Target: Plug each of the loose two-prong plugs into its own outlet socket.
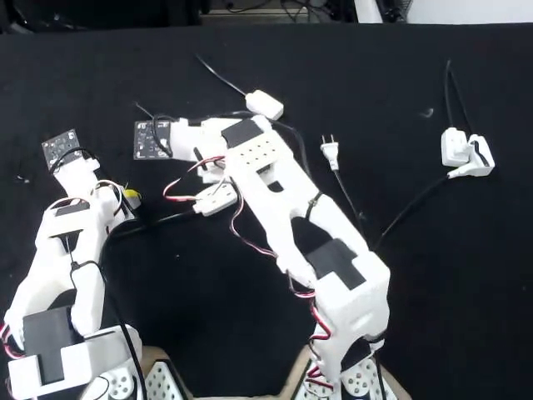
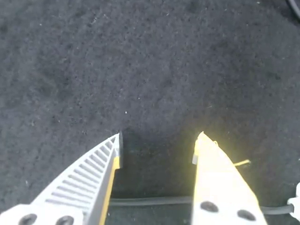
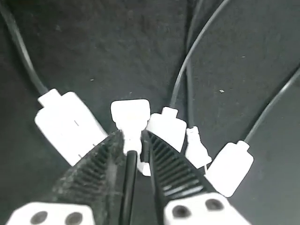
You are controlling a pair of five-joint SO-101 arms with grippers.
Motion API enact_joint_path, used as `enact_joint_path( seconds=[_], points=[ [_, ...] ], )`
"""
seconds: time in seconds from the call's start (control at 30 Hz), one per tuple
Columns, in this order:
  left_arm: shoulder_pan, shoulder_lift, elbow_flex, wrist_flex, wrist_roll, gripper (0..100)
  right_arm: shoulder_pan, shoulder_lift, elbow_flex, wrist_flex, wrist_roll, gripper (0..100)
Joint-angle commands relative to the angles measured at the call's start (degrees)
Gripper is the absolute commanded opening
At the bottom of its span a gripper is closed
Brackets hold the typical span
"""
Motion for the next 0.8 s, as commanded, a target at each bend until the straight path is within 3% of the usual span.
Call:
enact_joint_path(
  seconds=[0.0,0.3,0.57,0.77],
  points=[
    [-0.7,-1.3,0.0,-0.3,0.3,26,1.1,0.4,-0.2,-4.8,-0.8,1.0],
    [-0.7,-1.3,0.0,-0.3,0.3,26,1.2,0.1,12.5,-20.1,-13.1,1.0],
    [-0.7,-1.3,0.0,-0.3,0.3,26,0.4,-8.0,31.3,-34.5,-13.5,1.0],
    [-0.7,-1.3,0.0,-0.3,0.3,26,0.0,-14.2,40.9,-36.2,-10.1,1.0]
  ],
)
